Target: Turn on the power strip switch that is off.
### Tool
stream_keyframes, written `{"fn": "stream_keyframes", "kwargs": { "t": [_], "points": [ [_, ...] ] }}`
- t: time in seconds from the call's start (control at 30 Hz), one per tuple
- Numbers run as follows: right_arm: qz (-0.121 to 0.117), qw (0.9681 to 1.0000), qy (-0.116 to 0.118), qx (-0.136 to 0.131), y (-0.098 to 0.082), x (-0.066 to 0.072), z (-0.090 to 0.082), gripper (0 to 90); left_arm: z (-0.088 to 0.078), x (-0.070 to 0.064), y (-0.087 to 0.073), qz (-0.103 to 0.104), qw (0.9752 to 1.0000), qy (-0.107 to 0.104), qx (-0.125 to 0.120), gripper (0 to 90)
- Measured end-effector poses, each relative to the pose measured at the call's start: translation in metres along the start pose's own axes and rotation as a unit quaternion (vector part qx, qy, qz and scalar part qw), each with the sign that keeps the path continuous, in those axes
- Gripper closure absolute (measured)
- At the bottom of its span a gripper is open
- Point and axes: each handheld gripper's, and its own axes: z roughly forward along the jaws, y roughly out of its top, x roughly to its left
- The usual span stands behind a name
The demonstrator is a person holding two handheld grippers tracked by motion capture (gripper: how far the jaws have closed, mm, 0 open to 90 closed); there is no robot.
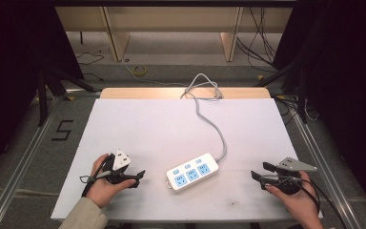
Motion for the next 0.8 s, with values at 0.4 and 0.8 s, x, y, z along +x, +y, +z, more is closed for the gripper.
{"fn": "stream_keyframes", "kwargs": {
  "t": [0.4, 0.8],
  "points": [
    [-0.039, 0.999, -0.005, 0.022, 0.012, 0.005, -0.005, 69.4, -0.002, -0.001, 0.002, 0.003, 1.0, 0.006, -0.006, 17.6],
    [-0.062, 0.9958, -0.002, 0.067, 0.028, 0.01, -0.008, 90.0, -0.003, -0.002, 0.004, 0.003, 0.9999, 0.01, -0.011, 18.4]
  ]
}}
